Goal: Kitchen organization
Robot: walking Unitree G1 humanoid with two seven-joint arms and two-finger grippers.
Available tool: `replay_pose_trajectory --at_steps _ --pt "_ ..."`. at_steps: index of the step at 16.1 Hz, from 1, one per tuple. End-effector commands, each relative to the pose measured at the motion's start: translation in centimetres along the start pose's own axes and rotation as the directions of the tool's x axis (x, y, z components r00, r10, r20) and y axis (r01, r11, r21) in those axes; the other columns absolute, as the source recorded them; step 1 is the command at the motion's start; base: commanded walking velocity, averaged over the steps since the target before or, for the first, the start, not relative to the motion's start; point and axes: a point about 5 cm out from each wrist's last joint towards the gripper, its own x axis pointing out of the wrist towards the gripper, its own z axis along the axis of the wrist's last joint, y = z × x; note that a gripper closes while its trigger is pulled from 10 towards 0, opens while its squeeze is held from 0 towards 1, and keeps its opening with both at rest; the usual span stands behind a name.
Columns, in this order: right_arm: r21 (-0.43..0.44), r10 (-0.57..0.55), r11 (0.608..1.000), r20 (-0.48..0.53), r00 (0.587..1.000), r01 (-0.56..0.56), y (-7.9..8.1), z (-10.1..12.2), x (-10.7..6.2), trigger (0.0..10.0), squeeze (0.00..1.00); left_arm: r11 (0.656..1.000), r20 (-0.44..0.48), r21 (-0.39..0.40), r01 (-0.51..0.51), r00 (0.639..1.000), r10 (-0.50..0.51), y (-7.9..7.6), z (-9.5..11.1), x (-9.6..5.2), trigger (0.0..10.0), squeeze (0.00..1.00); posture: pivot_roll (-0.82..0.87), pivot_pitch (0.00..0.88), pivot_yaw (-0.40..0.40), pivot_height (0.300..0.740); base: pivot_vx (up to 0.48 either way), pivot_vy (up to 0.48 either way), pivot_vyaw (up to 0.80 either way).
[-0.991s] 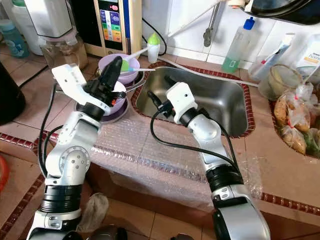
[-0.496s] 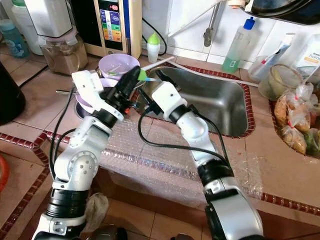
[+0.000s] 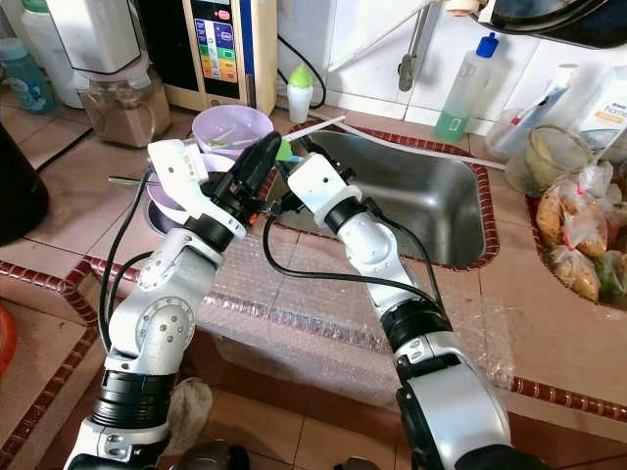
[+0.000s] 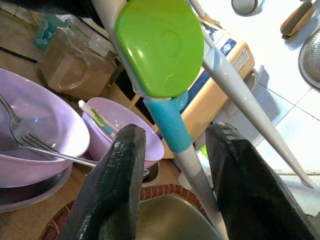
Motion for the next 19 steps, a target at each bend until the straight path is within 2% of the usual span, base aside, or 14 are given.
replay_pose_trajectory --at_steps 1,3,8,14,15,16,17,18,19 --pt "-0.014 -0.008 1.000 -0.007 1.000 0.008 -0.6 -0.1 0.0 0.0 0.00 1.000 0.014 0.017 0.008 1.000 -0.009 -0.2 0.4 0.1 2.0 0.00 0.02 0.000 -0.029 0.740 0.000 0.000 0.00" --pt "-0.024 -0.018 1.000 -0.015 1.000 0.017 -1.0 -0.4 -0.1 0.0 0.00 1.000 0.018 0.023 -0.001 1.000 0.000 -0.1 0.4 0.1 3.3 0.00 0.01 0.000 -0.029 0.740 0.000 0.000 0.00" --pt "-0.039 -0.030 0.999 -0.026 0.999 0.029 -1.7 -0.7 -0.2 0.0 0.00 0.999 0.029 0.034 -0.021 0.999 0.020 0.3 0.6 0.2 3.7 0.00 0.01 0.000 -0.028 0.740 0.000 0.000 0.00" --pt "-0.038 -0.034 0.999 -0.033 0.999 0.033 -1.7 -0.9 -0.4 0.0 0.00 0.999 0.023 0.038 -0.014 1.000 0.013 0.2 0.4 0.2 4.0 0.00 0.01 0.000 -0.028 0.740 0.000 0.000 0.00" --pt "-0.040 -0.034 0.999 -0.032 0.999 0.032 -1.8 -0.9 -0.3 0.0 0.00 0.999 0.022 0.042 -0.013 1.000 0.012 0.2 0.4 0.2 5.4 0.00 0.02 0.000 -0.032 0.740 0.000 0.000 0.00" --pt "-0.040 -0.034 0.999 -0.033 0.999 0.033 -1.8 -0.9 -0.3 0.0 0.00 0.999 0.017 0.053 -0.010 1.000 0.009 0.2 0.4 0.3 8.8 0.00 0.02 0.000 -0.035 0.740 0.000 0.000 0.00" --pt "-0.043 -0.029 0.999 -0.036 0.999 0.028 -2.0 -0.9 -0.2 0.0 0.00 0.995 0.000 0.091 -0.030 1.000 0.030 0.5 0.2 0.1 10.0 0.00 0.02 0.000 -0.036 0.740 0.000 0.000 0.00" --pt "-0.050 -0.022 0.999 -0.038 0.999 0.021 -2.1 -0.9 0.0 0.0 0.00 0.993 -0.012 0.111 -0.050 0.999 0.052 0.9 0.0 0.0 10.0 0.98 0.02 0.000 -0.037 0.740 0.000 0.000 0.00" --pt "-0.057 -0.016 0.998 -0.043 0.999 0.014 -2.3 -0.9 0.1 0.0 0.00 0.991 -0.022 0.123 -0.057 0.998 0.061 1.1 -0.1 -0.1 10.0 1.00 0.02 0.000 -0.039 0.740 0.000 0.000 0.00"
